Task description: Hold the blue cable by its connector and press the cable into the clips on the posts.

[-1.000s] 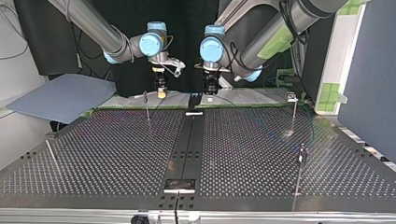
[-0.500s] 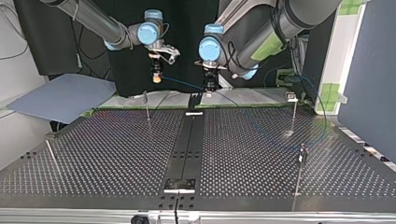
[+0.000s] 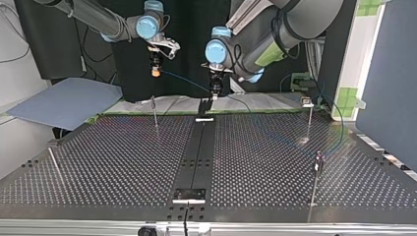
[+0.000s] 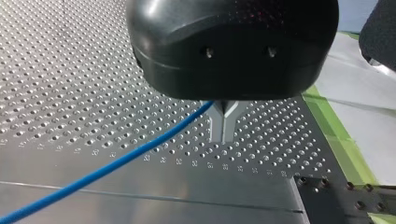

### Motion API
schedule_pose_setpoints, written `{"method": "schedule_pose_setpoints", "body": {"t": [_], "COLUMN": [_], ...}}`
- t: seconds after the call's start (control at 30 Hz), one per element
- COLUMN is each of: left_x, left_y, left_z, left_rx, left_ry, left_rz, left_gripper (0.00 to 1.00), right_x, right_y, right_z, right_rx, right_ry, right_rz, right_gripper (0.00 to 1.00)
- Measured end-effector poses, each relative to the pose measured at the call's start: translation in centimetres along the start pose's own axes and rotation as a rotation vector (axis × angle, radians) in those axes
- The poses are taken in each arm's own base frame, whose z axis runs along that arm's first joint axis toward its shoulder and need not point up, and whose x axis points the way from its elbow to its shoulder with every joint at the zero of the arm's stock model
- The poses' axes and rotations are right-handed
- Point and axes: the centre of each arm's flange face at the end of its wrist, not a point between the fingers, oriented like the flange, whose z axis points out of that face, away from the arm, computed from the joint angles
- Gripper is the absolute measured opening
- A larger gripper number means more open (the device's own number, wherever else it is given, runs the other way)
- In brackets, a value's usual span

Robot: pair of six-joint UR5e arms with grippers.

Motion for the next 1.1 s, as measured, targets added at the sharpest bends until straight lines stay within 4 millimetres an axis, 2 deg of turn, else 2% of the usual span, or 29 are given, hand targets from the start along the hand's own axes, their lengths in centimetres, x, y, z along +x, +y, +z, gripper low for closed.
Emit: {"method": "schedule_pose_setpoints", "body": {"t": [0.13,0.37,0.5,0.67,0.93,1.1], "left_x": [0.1,1.7,1.4,1.1,3.5,5.6], "left_y": [-0.9,-3.2,-4.8,-5.8,-7.7,-9.6], "left_z": [0.2,0.5,0.7,0.8,1.6,1.4], "left_rx": [0.01,0.021,0.038,0.035,0.044,0.066], "left_ry": [-0.005,0.002,-0.017,-0.031,-0.001,0.029], "left_rz": [0.0,0.007,-0.007,-0.02,-0.012,0.006], "left_gripper": [0.0,0.0,0.0,0.0,0.0,0.0], "right_x": [0.3,1.2,1.5,1.3,-1.3,-0.8], "right_y": [1.1,2.6,3.4,4.8,8.1,9.6], "right_z": [0.8,2.4,3.1,4.0,5.5,7.0], "right_rx": [-0.016,-0.023,-0.027,-0.044,-0.066,-0.078], "right_ry": [0.017,0.059,0.067,0.067,0.017,0.032], "right_rz": [0.008,0.024,0.028,0.034,0.026,0.033], "right_gripper": [0.0,0.0,0.0,0.0,0.0,0.0]}}
